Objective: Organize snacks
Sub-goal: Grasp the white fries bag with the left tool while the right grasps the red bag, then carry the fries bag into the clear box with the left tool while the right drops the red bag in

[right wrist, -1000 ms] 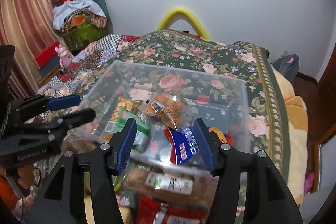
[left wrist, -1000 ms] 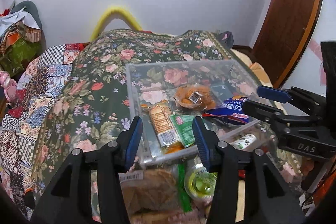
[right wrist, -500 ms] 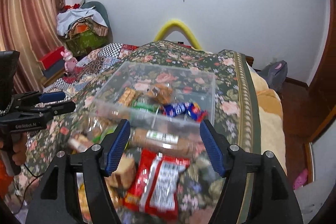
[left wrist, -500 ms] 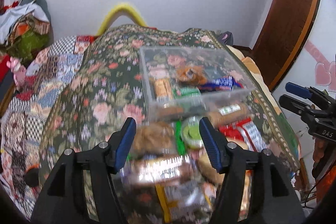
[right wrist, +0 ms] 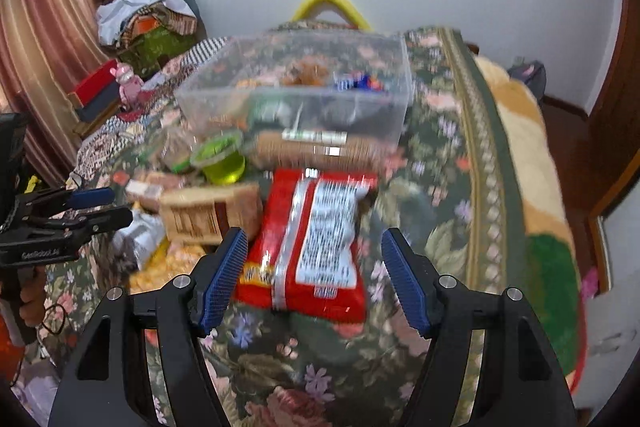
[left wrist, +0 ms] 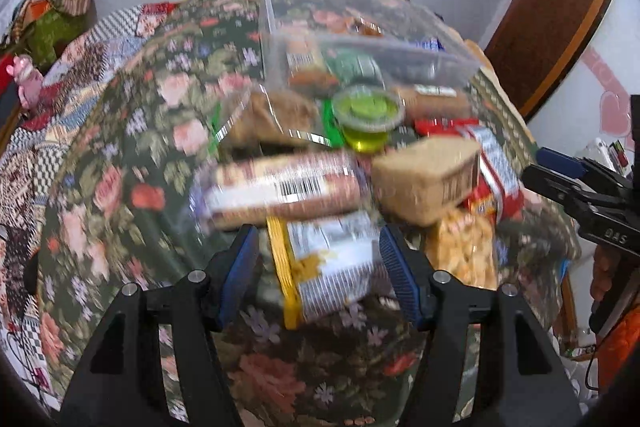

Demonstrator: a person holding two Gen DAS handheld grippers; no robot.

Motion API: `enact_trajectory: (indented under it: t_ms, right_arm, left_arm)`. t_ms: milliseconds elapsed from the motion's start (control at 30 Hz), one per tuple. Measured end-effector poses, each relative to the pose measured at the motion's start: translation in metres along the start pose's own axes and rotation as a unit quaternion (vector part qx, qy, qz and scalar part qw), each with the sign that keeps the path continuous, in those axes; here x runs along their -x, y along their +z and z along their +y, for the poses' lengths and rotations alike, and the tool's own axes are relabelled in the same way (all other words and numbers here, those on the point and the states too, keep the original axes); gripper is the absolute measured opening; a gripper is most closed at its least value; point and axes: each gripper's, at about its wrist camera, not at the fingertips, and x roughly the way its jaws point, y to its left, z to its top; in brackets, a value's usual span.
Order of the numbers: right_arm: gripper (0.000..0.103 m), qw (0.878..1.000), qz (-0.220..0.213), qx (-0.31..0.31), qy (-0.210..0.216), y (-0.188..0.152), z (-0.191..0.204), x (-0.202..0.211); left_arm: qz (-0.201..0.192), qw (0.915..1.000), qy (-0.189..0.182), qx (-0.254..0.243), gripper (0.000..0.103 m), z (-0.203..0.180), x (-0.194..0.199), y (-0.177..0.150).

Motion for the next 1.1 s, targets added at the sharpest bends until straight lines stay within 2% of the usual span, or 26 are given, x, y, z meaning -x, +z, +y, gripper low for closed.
enact_trajectory:
  t_ms: [133, 300, 400, 533, 767, 833, 1100]
  right_arm:
    - [0.067, 1.000, 0.019, -0.004, -0.001, -0.006, 0.003, -0.015]
    - [0.067, 0.999, 0.037, -0.006, 0.001, -0.005, 0.005, -0.030]
    - [0.071, 0.999, 0.042, -0.002, -0.002, -0.007, 0.007, -0.036]
    - [0.076, 0.999, 0.050, -0.002, -0.003, -0.006, 0.009, -0.047]
    - [0.077, 0.999, 0.053, -0.008, -0.005, -0.004, 0.009, -0.059]
    - [0.066, 0.999, 0.047, -0.008, -0.011, -0.005, 0.009, -0.056]
    - [0.066, 0.999, 0.031, -0.012, -0.014, -0.010, -0.001, -0.039]
  left_arm:
    - [0.018, 0.9997, -0.017, 0.001, 0.066, -0.004, -0.009, -0.012]
    - [0.026, 0.9996, -0.008, -0.003, 0.072, -0.009, -0.022, -0.014]
    - [0.035, 0.9993, -0.013, 0.008, 0.072, -0.007, -0.033, -0.013]
    - [0.023, 0.9997, -0.007, 0.002, 0.072, -0.008, -0.037, -0.011]
    - [0.006, 0.9999, -0.009, -0.011, 0.059, -0.009, -0.035, -0.013]
    - [0.005, 0.9999, -0.011, -0.010, 0.058, -0.009, -0.034, -0.012]
    - [-0.009, 0.9998, -0.011, -0.012, 0.054, -0.010, -0.019, -0.013]
